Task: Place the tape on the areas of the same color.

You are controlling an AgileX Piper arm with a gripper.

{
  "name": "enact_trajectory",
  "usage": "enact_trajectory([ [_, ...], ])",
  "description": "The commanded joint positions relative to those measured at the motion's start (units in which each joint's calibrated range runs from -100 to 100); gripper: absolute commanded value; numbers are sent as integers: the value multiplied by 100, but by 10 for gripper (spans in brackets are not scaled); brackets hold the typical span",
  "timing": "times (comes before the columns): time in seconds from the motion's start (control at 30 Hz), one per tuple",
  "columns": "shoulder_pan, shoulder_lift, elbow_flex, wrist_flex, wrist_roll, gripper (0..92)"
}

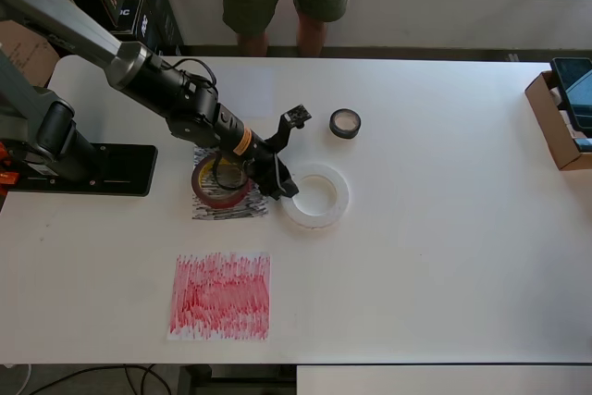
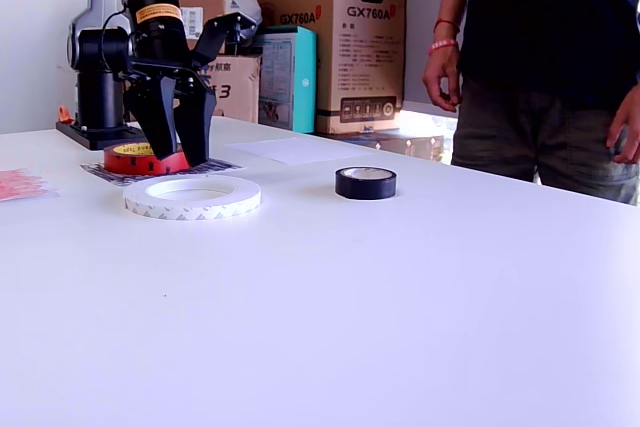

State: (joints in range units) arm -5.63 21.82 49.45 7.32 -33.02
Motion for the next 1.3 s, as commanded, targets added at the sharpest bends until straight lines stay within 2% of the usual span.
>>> enact_trajectory([
  [0.0, -4, 64, -52, -32, -13, 638],
  [0.63, -35, 494, -142, -49, -45, 645],
  [1.03, 186, 485, -851, -40, -1003, 646],
  [1.27, 257, 485, -833, -40, -1797, 646],
])
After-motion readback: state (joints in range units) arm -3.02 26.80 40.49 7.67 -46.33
